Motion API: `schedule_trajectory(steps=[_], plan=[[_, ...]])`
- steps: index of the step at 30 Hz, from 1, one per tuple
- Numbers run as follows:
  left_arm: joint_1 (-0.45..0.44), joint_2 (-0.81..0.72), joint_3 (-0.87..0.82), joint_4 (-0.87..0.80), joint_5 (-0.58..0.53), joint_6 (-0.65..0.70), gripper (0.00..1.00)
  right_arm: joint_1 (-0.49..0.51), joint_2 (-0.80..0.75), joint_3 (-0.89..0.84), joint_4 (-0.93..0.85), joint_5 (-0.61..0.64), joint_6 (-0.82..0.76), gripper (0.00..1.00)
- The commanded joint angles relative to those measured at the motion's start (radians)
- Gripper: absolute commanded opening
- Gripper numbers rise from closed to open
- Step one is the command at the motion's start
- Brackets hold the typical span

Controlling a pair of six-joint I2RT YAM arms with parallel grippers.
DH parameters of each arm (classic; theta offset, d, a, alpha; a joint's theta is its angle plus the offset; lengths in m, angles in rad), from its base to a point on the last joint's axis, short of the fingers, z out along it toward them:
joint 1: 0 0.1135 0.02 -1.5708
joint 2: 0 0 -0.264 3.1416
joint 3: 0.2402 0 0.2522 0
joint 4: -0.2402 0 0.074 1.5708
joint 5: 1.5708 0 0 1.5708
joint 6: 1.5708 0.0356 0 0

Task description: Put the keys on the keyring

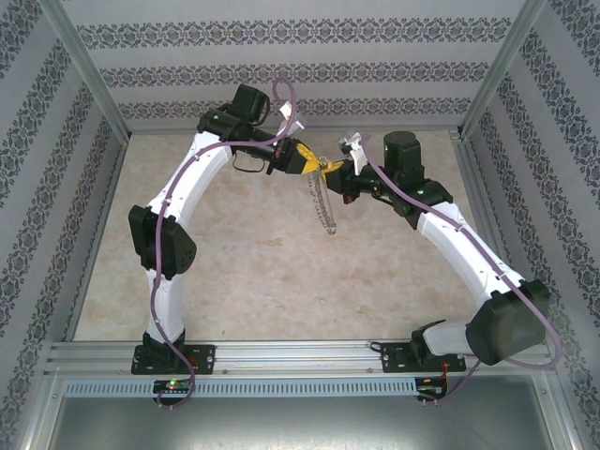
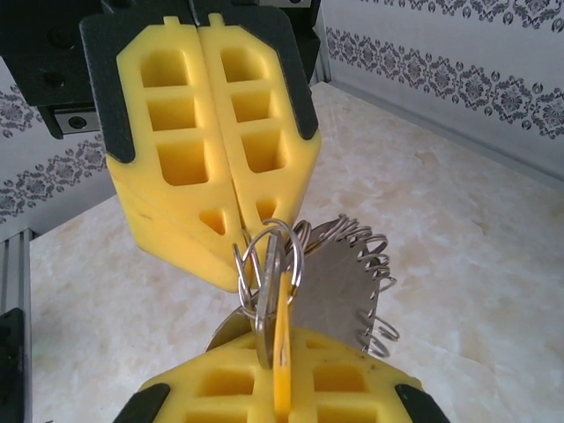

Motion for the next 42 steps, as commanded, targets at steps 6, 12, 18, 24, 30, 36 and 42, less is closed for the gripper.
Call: schedule_trajectory(steps=[6, 12, 18, 24, 30, 36, 42], plan=[[-0.010, -0.034, -0.011, 0.008, 0.005, 0.007, 0.00, -0.008, -0.030, 0.098, -0.218, 0.118, -0.126, 0.00], [-0.011, -0.035, -0.010, 0.006, 0.003, 0.009, 0.00, -0.007, -0.029, 0.149, -0.323, 0.232, -0.179, 0.00], [-0.011, -0.035, -0.008, 0.006, 0.005, 0.009, 0.00, -0.004, -0.035, 0.177, -0.351, 0.250, -0.197, 0.00], [-0.012, -0.033, -0.008, 0.008, 0.006, 0.006, 0.00, 0.027, -0.023, 0.239, -0.371, 0.260, -0.214, 0.00], [-0.013, -0.034, -0.009, 0.003, 0.004, 0.009, 0.00, 0.060, 0.005, 0.313, -0.419, 0.293, -0.249, 0.00], [-0.013, -0.035, -0.009, 0.004, 0.000, 0.010, 0.00, 0.083, 0.017, 0.352, -0.460, 0.428, -0.274, 0.00], [-0.013, -0.037, -0.009, 0.006, -0.005, 0.006, 0.00, 0.102, 0.038, 0.365, -0.479, 0.541, -0.281, 0.00]])
